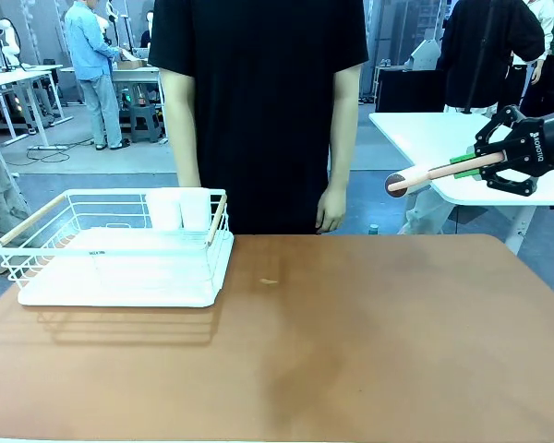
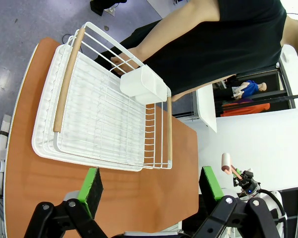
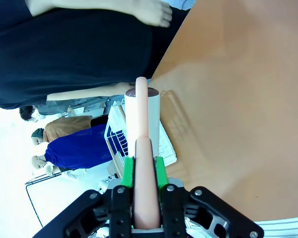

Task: Clean the table.
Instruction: Clean the table with the Lint Roller when the human lifts the Dish drying rack.

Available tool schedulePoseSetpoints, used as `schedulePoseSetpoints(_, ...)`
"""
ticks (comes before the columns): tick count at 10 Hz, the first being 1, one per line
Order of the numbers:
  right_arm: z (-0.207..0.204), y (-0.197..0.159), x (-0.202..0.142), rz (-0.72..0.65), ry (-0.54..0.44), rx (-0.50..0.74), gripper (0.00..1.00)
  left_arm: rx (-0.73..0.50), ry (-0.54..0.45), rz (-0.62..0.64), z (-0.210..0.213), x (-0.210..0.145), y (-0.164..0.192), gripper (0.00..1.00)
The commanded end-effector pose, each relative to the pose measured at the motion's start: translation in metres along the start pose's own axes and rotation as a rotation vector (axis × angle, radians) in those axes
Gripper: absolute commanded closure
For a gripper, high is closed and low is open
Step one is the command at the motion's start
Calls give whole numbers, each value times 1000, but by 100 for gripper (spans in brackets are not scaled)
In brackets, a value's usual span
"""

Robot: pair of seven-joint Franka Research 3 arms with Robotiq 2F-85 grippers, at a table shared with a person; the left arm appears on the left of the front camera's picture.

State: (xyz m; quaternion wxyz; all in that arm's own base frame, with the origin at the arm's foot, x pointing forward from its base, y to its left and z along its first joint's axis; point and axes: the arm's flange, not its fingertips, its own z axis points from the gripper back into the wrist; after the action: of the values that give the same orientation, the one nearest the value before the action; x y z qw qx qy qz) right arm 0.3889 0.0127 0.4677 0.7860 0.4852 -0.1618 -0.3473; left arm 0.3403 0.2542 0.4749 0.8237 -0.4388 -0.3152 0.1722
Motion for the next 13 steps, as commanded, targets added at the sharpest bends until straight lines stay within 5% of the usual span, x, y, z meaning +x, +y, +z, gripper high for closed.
schedulePoseSetpoints(1,0,0,0,1,0,0,99,-29,-11,1,2,1,-1,0)
schedulePoseSetpoints(13,0,0,0,1,0,0,99,-29,-11,1,2,1,-1,0)
